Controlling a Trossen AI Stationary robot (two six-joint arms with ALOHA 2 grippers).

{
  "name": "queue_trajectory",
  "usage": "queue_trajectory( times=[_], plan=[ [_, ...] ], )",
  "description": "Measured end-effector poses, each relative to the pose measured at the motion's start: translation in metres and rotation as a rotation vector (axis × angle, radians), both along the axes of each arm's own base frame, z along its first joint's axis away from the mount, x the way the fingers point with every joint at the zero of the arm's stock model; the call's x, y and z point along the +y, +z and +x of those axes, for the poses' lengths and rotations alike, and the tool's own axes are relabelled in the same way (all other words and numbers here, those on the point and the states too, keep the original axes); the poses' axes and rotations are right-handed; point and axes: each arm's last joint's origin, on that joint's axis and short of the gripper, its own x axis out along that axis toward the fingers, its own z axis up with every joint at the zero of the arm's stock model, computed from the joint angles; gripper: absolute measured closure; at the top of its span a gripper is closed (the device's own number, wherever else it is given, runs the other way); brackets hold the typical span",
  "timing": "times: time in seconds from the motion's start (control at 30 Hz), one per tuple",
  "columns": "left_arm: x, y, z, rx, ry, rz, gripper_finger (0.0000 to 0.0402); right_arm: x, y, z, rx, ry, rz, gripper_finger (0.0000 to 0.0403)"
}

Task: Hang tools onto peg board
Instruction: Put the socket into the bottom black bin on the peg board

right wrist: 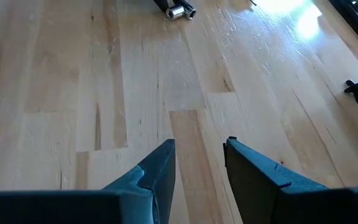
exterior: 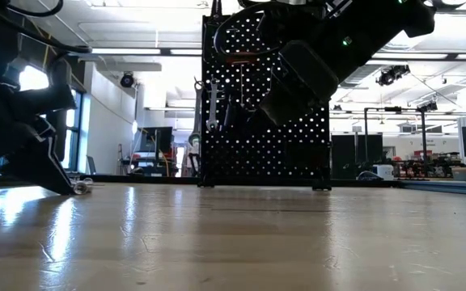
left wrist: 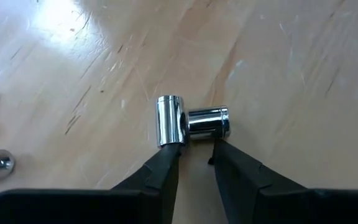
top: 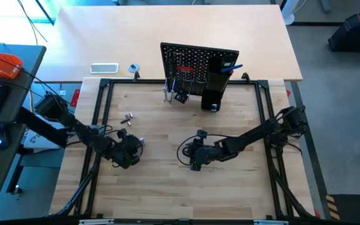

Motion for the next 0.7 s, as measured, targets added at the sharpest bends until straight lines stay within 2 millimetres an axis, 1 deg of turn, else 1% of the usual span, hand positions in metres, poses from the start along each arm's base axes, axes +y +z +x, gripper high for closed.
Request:
queue_trajectory(
  times=[0.2, 0.53, 0.7],
  plan=[
    [0.006, 0.000, 0.000, 0.038, 0.004, 0.023, 0.0309, 0.000, 0.000, 0.000, -0.001, -0.002, 0.013, 0.0268],
    [0.007, -0.001, -0.002, 0.073, -0.013, 0.061, 0.0293, 0.000, 0.000, 0.000, -0.001, 0.001, 0.014, 0.0268],
    [0.011, -0.001, -0.001, 0.084, 0.004, 0.071, 0.0287, 0.000, 0.000, 0.000, 0.000, 0.002, 0.012, 0.0268]
  ],
)
